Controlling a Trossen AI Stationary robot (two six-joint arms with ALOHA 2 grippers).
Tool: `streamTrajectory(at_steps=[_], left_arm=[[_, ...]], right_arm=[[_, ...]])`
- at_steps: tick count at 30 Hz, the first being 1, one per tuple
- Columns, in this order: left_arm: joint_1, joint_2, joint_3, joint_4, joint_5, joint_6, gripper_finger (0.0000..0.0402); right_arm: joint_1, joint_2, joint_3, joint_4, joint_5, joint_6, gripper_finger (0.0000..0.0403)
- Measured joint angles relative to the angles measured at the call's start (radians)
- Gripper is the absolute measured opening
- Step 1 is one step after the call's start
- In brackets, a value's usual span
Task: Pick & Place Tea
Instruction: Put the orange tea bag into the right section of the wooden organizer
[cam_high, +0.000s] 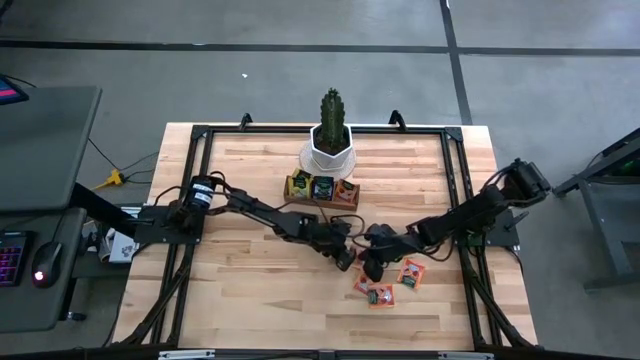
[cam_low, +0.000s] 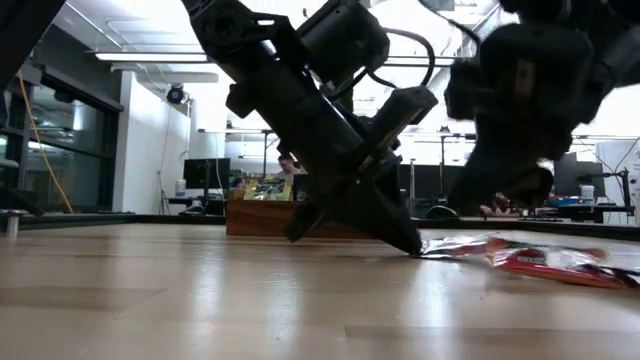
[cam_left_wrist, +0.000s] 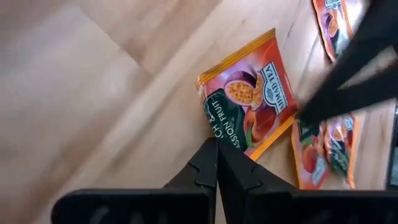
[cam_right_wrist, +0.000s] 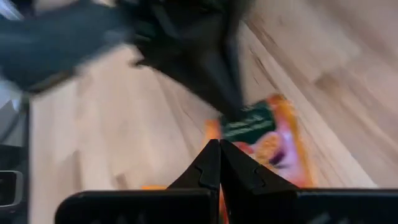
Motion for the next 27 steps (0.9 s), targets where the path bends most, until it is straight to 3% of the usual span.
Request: streamTrajectory(at_steps=[10,14,21,27], left_arm=[[0.065,-0.148,0.001,-0.172,-0.011,0.349,0.0],[0.083,-0.208,0.05,-0.356,-0.01,0.529,0.0],[0.085,-0.216,0.325,-0.744,-0.056,0.89,0.0],[0.086,-0.219,0.513,-0.944,-0.159,1.043,0.0]], right_arm=[[-0.045,-0.233,0.002,-0.057,0.031,-0.138,0.0],[-0.066,-0.344,0.002,-0.07,0.045,-0.22,0.0],[-0.126,-0.475,0.002,-0.071,0.038,-0.417,0.0007],[-0.202,-0.491,0.002,-0.055,-0.08,-0.469,0.006]])
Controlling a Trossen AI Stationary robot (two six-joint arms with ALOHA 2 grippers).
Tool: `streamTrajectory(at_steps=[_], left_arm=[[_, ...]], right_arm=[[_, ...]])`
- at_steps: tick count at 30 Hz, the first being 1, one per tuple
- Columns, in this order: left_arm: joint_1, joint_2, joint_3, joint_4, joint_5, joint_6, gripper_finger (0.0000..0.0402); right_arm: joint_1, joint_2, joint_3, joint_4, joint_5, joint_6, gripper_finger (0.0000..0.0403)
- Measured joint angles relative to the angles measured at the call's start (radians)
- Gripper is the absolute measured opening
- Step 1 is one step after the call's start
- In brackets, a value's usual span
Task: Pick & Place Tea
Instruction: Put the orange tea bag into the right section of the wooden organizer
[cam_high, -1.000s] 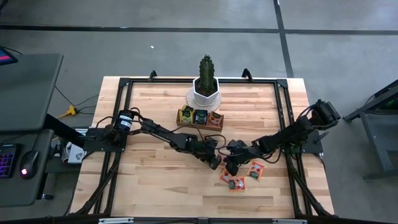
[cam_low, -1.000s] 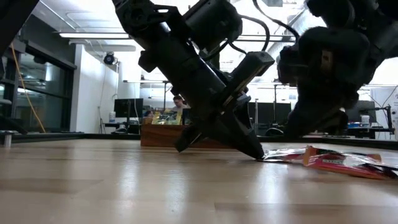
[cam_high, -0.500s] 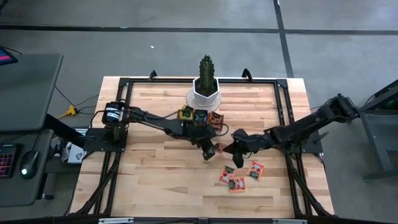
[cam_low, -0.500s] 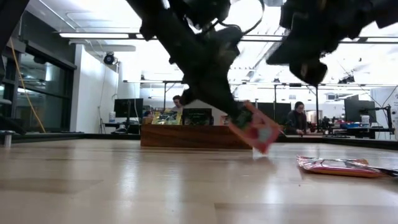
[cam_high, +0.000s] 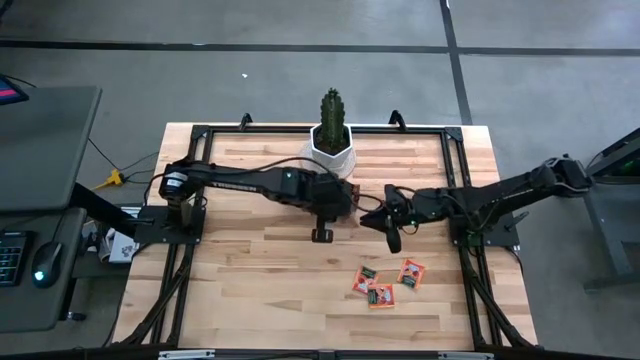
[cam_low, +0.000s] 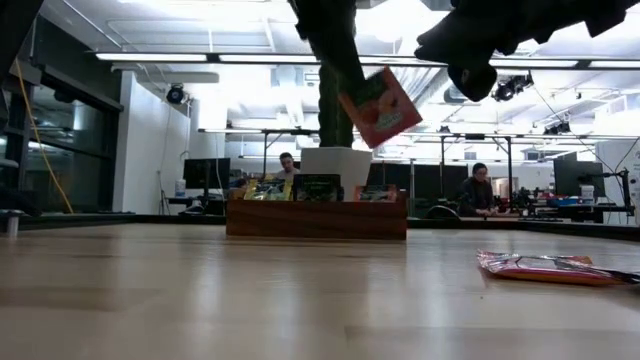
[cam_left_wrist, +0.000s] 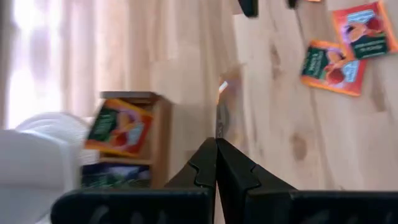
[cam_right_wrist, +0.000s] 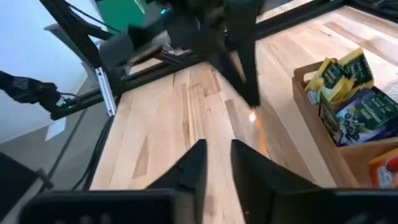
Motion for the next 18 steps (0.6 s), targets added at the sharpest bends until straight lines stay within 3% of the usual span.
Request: streamTrajectory(at_steps=[6,11,18], left_arm=[[0.015,0.0,0.076,-0.112,-0.037,0.05,0.0],[0.013,0.0,0.081,-0.114,-0.047,0.06,0.0],[0.013,0.001,0.081,-0.122,-0.049,0.076,0.0]], right_arm=[[-0.035,0.0,0.0,0.086,-0.023,-0.034,0.0145],[-0.055,0.001,0.0,0.11,0.012,-0.07,0.0205],[-0.078,0.053,0.0,0.146,0.01,-0.108,0.024]])
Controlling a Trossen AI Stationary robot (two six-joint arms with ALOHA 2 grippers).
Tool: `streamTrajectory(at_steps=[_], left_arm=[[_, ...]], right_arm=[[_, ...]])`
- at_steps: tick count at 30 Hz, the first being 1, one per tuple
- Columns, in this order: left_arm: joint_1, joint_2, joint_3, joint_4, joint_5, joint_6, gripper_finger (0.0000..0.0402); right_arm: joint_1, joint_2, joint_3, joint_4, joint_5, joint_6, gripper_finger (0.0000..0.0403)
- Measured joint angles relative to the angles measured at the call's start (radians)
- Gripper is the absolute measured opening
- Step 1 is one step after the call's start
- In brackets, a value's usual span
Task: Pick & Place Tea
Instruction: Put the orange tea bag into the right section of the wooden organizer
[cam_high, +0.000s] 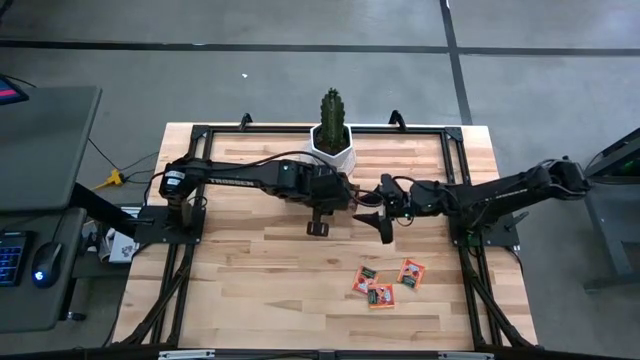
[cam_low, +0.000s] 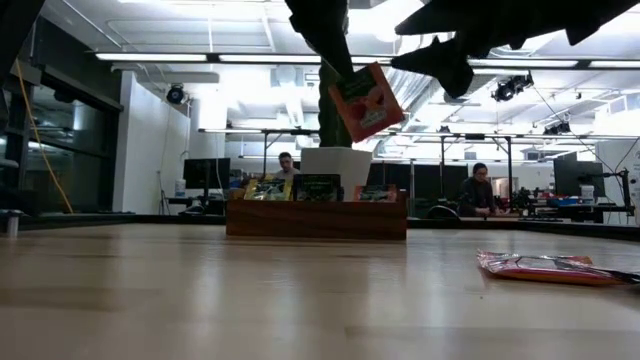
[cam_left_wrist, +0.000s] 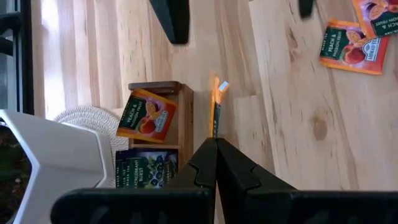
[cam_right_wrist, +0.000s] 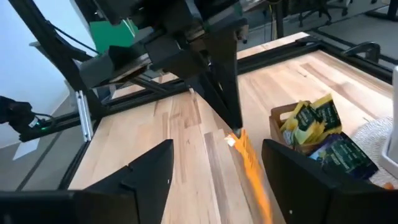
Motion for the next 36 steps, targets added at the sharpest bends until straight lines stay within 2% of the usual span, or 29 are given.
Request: streamTrajectory(at_steps=[11,19,27,36], left_arm=[[0.0,0.0,0.0,-0.009,-0.003,0.004,0.0],[0.0,0.0,0.0,-0.008,-0.001,0.004,0.0],[0.0,0.0,0.0,-0.007,0.002,0.004,0.0],[0.0,0.0,0.0,-0.007,0.002,0.004,0.0]], right_arm=[[-0.012,0.147,0.0,0.136,-0.014,-0.004,0.0227],[-0.012,0.192,0.0,0.188,0.023,-0.007,0.0212],[-0.039,0.192,0.0,0.203,0.034,-0.009,0.0171],[-0.051,0.191,0.0,0.2,-0.016,-0.008,0.0114]])
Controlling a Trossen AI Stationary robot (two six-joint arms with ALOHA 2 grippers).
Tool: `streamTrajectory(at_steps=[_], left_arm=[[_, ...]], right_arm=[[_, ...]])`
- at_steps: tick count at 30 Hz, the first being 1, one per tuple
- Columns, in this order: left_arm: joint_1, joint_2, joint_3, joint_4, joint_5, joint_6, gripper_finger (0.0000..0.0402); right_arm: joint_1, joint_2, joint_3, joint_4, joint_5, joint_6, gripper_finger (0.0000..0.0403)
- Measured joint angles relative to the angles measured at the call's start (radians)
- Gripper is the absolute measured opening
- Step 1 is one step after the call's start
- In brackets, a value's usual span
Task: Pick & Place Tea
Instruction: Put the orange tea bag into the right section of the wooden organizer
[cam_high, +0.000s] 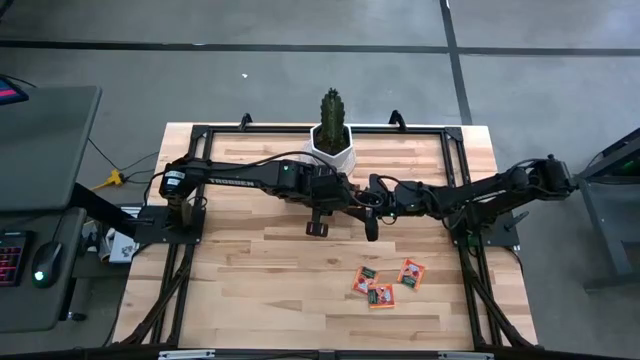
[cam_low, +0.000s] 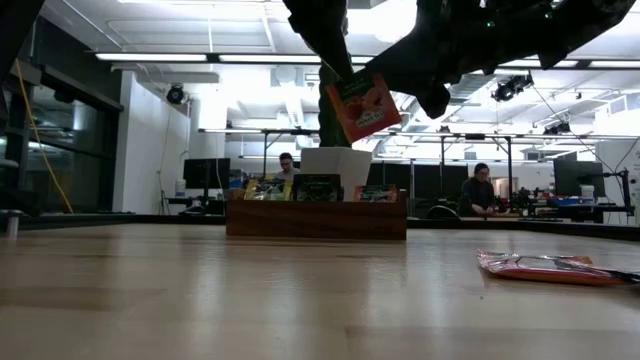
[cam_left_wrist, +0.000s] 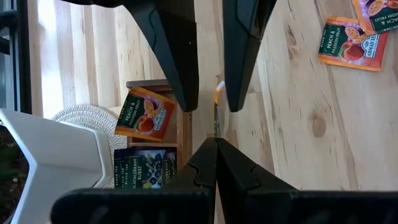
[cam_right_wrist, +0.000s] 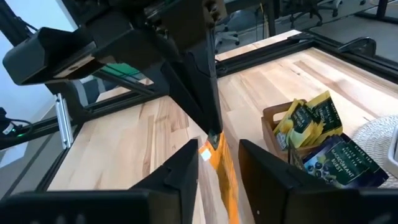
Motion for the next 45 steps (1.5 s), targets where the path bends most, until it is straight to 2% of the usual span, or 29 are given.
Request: streamTrajectory(at_steps=[6,14,29,33,41,45], left_arm=[[0.0,0.0,0.0,0.0,0.0,0.0,0.0],[0.0,0.0,0.0,0.0,0.0,0.006,0.0],[0.0,0.0,0.0,0.002,-0.023,0.034,0.0006],[0.0,0.0,0.0,0.002,-0.035,0.049,0.0043],[0.0,0.0,0.0,-0.004,-0.072,0.051,0.0158],[0.001,-0.003,-0.001,-0.024,-0.116,0.056,0.0189]], right_arm=[[0.0,0.0,0.0,0.002,0.0,-0.018,0.0077],[0.0,0.0,0.0,0.002,0.0,-0.019,0.0005],[0.0,0.0,0.0,-0.006,0.042,0.03,0.0001],[0.0,0.0,0.0,-0.011,0.043,0.031,0.0001],[0.001,0.0,0.0,-0.033,0.042,0.036,0.0],[0.001,-0.001,0.0,-0.081,0.031,0.058,0.0]])
